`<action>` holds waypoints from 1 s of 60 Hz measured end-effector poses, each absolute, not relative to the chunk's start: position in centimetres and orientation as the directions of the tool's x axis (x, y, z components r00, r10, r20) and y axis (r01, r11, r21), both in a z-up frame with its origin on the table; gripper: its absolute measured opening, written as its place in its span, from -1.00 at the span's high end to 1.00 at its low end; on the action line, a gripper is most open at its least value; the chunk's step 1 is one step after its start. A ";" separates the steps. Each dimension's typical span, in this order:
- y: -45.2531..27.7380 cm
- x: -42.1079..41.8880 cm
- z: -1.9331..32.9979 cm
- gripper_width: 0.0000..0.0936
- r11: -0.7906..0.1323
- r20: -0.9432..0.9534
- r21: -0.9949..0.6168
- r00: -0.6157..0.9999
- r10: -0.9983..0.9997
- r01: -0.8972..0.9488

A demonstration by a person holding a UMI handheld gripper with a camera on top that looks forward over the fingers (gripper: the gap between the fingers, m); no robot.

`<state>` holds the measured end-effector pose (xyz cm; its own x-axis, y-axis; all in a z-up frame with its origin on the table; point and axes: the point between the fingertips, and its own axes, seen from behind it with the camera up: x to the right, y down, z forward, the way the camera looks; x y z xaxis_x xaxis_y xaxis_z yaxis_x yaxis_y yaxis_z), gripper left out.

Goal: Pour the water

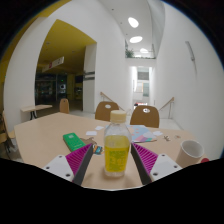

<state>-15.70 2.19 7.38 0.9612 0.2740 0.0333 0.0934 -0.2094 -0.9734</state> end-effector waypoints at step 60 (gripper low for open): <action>1.1 -7.4 15.3 0.37 -0.347 -0.996 0.092 -0.087 -0.030 -0.933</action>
